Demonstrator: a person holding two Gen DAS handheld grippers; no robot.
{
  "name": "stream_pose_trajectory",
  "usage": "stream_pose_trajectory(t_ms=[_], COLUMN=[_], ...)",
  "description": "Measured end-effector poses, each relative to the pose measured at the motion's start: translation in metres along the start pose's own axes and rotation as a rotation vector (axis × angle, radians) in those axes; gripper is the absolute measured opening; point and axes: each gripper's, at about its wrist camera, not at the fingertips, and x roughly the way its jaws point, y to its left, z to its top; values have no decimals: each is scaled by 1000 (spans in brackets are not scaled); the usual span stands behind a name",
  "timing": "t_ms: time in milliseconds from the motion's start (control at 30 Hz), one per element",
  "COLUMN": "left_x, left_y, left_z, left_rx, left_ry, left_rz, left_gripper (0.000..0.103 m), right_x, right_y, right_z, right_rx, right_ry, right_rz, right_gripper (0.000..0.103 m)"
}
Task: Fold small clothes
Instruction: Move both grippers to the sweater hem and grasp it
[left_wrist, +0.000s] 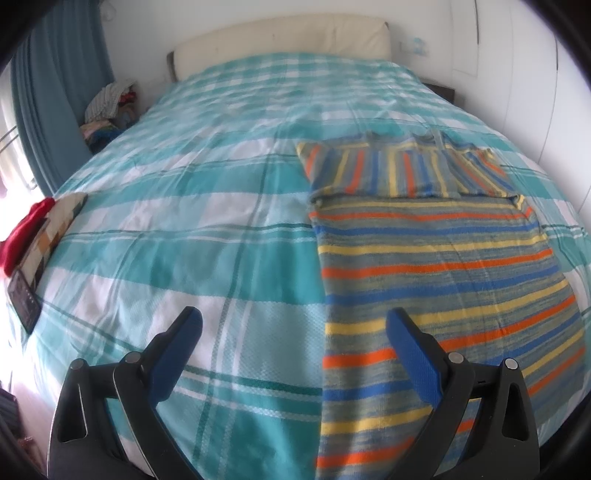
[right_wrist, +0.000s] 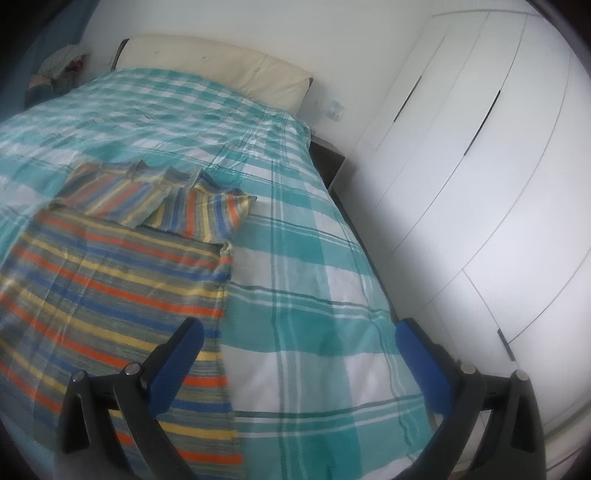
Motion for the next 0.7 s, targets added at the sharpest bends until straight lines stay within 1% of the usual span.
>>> stream_pose_trajectory(t_ms=[367, 433, 500, 567, 600, 667, 700], left_x=[7, 9, 9, 12, 14, 18, 21], left_y=[2, 4, 10, 21, 25, 30, 31], left_z=[-7, -11, -16, -26, -30, -41, -46], left_rx=[1, 12, 17, 18, 19, 21, 21], left_ry=[30, 47, 72, 110, 131, 178, 202], left_rz=[0, -4, -25, -73, -96, -153, -187], left_gripper=[100, 100, 100, 100, 100, 100, 100], right_x=[0, 2, 6, 10, 13, 22, 28], right_y=[0, -3, -11, -23, -27, -35, -36], right_z=[0, -1, -6, -16, -22, -37, -47], right_rx=[4, 19, 43, 64, 68, 71, 72], right_ry=[0, 12, 36, 64, 77, 125, 166], right_rz=[4, 53, 147, 228, 254, 330, 387], right_gripper=[102, 102, 102, 102, 102, 102, 102])
